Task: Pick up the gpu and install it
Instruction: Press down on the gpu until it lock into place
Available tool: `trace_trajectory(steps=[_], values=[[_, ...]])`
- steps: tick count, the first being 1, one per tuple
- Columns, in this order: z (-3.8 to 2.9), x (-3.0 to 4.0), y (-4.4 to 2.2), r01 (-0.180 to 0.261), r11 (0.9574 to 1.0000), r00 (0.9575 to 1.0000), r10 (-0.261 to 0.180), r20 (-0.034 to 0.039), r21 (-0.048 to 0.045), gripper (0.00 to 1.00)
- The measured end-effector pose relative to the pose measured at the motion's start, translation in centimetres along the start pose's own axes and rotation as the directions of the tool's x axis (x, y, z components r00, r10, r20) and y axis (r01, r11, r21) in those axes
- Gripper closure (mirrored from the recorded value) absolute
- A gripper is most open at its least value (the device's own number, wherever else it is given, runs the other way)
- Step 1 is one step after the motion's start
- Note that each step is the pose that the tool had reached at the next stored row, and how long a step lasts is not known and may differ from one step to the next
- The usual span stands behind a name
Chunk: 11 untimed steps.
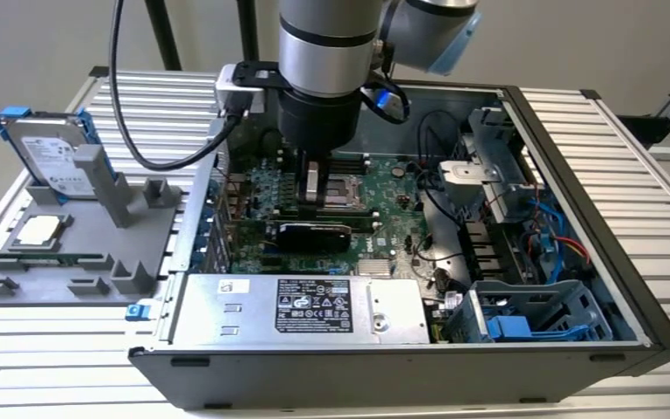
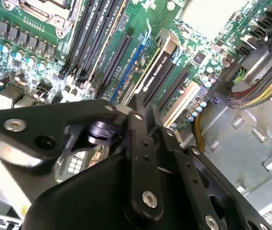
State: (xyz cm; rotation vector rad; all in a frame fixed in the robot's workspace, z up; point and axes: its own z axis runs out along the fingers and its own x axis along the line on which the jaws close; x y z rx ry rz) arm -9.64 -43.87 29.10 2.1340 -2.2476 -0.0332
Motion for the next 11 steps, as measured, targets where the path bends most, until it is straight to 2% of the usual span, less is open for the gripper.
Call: trace_trajectory(steps=[11], values=[[-0.28,0.00,0.01,0.000,1.0000,1.0000,0.000,-0.0001,0.0000,1.00]])
